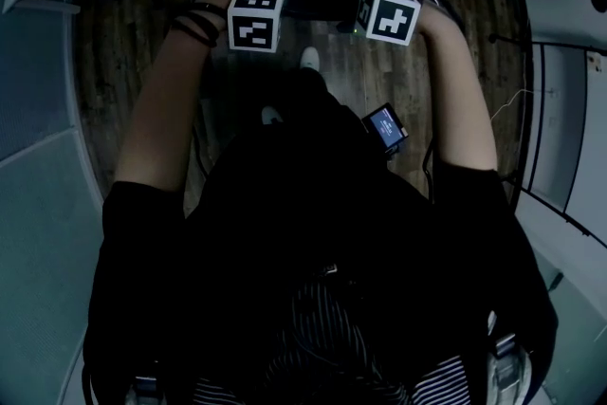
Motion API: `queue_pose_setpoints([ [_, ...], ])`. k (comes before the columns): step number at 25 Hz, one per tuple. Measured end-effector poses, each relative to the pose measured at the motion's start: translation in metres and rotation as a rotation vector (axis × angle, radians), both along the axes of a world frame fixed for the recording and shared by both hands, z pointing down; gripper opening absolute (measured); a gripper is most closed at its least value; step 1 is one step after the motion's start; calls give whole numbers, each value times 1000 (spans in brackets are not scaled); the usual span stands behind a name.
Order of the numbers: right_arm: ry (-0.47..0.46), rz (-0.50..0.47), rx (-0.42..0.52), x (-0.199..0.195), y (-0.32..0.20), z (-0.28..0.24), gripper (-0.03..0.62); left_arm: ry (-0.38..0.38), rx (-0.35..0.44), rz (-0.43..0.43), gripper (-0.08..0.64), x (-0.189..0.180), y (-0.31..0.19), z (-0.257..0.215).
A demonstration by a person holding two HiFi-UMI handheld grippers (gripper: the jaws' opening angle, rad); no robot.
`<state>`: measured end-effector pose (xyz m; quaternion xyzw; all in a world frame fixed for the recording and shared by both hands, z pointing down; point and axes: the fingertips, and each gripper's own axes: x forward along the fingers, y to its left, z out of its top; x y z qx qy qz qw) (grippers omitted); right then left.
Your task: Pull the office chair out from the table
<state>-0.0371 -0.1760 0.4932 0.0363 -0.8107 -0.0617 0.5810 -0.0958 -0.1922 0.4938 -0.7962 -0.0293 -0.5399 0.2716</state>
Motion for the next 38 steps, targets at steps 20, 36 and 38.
queue_pose_setpoints([
  [20,-21,-13,-4,49,188,-1,394,24,-24,-31,367,53,192,-1],
  [36,-16,-74,46,76,298,1,390,-19,-42,-71,368,79,304,3],
  [38,-12,-71,50,73,309,1,388,-16,-40,-65,368,76,314,3],
])
